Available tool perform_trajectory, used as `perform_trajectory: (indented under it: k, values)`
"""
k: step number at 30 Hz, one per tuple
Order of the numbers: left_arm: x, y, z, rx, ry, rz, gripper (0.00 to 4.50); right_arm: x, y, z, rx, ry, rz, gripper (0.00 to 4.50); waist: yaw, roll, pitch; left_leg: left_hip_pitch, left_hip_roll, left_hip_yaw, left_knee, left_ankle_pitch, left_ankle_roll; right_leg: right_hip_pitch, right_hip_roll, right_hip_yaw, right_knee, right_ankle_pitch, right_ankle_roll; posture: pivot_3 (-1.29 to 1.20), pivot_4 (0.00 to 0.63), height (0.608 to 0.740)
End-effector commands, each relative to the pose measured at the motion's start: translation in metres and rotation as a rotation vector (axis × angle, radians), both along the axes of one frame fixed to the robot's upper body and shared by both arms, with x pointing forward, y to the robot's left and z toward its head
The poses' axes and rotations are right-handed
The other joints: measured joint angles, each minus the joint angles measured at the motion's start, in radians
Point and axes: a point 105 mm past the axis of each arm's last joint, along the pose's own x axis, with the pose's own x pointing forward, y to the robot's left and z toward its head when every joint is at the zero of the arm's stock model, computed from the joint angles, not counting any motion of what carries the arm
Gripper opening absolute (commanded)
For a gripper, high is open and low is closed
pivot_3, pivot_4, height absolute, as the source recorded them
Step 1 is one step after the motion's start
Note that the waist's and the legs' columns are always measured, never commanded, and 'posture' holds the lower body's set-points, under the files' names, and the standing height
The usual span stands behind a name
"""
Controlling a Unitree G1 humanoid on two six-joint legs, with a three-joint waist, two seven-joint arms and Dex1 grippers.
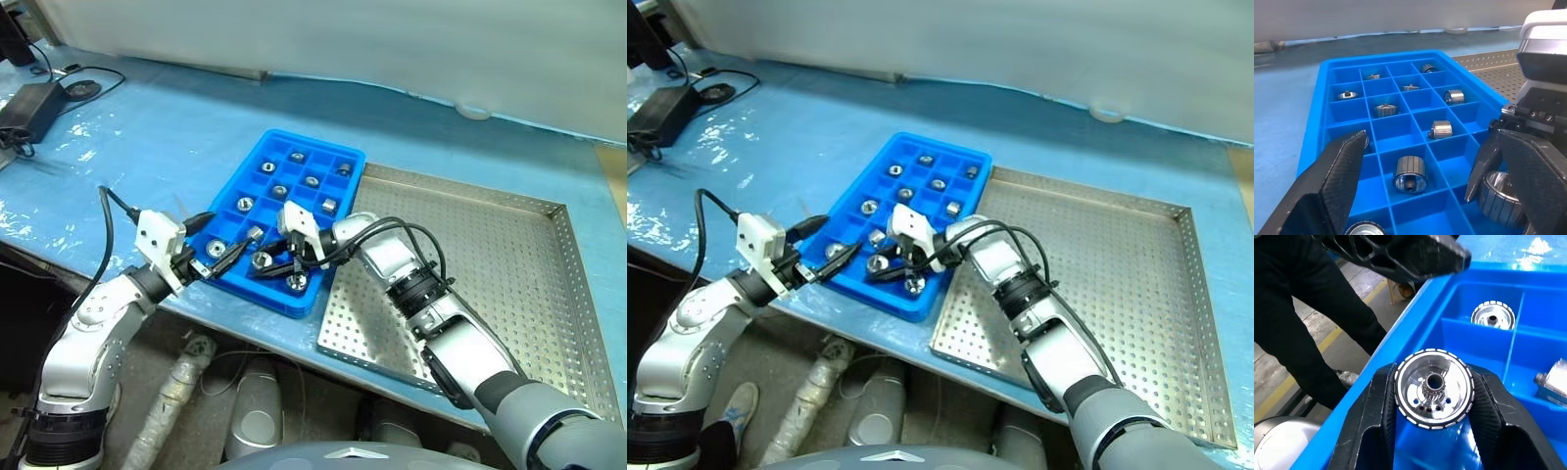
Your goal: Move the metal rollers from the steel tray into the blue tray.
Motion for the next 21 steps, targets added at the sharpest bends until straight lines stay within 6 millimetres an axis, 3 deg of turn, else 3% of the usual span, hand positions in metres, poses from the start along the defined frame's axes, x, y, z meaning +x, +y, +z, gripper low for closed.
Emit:
perform_trajectory:
  k: [1,4,8,15,21]
  values:
    - [0.0,-0.004,0.002,0.016,-0.001,-0.029,4.5,-0.003,0.003,0.011,0.042,-0.023,0.005,3.06,-0.001,0.0,0.0,0.0,0.0,0.0,0.0,0.0,0.0,0.0,0.0,0.0,0.0,0.0,0.0,0.43,0.15,0.74]
    - [-0.001,-0.009,0.002,0.01,0.013,-0.063,4.5,0.002,0.002,0.014,0.055,-0.033,-0.024,4.03,-0.009,0.0,0.0,0.001,0.0,0.0,0.0,0.0,0.0,0.0,0.0,0.0,0.0,0.0,0.0,0.42,0.15,0.74]
    - [0.001,-0.014,-0.003,0.035,0.042,-0.103,4.5,0.008,-0.004,0.016,0.054,-0.046,-0.059,4.03,-0.017,0.0,0.0,0.001,0.0,0.0,0.0,0.0,-0.001,0.001,0.0,0.0,0.001,0.0,0.0,0.39,0.15,0.74]
    - [0.004,-0.029,-0.014,0.103,0.088,-0.202,4.5,0.02,-0.034,0.018,-0.005,-0.088,-0.125,4.03,-0.029,0.0,0.0,0.003,0.0,0.0,0.001,0.001,-0.002,0.003,0.0,0.0,0.002,0.0,0.0,0.33,0.15,0.74]
    - [0.011,-0.035,-0.014,0.106,0.084,-0.239,4.5,0.016,-0.047,0.025,-0.077,-0.157,-0.081,4.03,-0.074,0.0,0.0,0.004,0.0,0.0,0.002,0.002,-0.003,0.003,0.0,0.0,0.003,0.0,0.0,0.28,0.15,0.74]
